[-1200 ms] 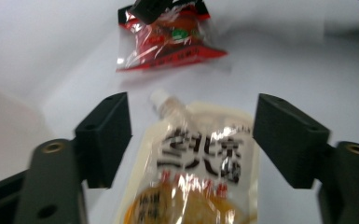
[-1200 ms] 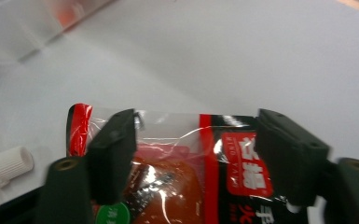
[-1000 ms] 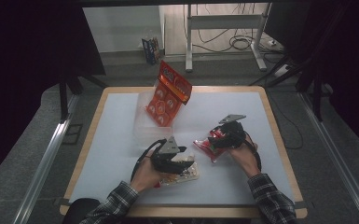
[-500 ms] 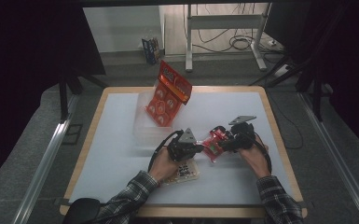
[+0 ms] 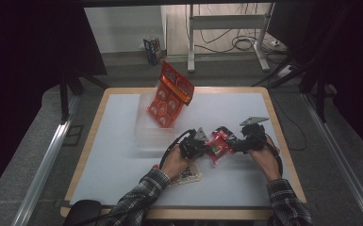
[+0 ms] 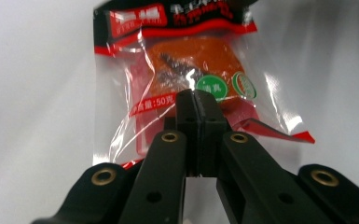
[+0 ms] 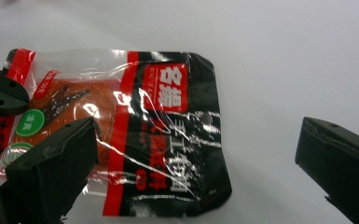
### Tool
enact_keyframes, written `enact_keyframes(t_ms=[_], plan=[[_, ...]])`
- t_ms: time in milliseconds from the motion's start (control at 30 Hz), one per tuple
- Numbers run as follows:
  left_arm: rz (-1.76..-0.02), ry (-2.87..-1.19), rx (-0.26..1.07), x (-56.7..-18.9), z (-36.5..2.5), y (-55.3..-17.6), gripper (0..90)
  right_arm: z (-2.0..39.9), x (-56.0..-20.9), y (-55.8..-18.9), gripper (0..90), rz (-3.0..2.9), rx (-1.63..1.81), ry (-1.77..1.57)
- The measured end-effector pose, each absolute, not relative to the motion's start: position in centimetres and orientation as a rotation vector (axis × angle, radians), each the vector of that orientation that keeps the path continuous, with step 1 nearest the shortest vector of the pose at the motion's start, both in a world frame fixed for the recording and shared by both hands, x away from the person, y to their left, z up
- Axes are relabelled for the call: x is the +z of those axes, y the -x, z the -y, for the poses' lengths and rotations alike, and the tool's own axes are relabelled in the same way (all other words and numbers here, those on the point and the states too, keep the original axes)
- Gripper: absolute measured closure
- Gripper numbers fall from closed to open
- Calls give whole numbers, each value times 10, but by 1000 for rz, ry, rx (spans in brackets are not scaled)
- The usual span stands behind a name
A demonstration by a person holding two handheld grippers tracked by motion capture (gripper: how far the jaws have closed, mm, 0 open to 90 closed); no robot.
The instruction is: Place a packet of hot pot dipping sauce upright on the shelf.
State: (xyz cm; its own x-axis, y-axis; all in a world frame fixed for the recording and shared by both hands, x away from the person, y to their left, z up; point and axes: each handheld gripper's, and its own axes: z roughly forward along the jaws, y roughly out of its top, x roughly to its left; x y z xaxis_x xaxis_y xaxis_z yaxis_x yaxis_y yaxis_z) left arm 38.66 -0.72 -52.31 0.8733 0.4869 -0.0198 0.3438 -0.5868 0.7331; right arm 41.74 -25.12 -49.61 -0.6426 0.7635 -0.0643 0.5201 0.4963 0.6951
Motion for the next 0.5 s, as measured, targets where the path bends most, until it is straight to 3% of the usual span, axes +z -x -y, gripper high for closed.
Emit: enact_keyframes(t_ms=[500], plan=[[-583,-2338,213,-527,5,-385,900,257,-501,-413,15,-2500,1068,-1201]])
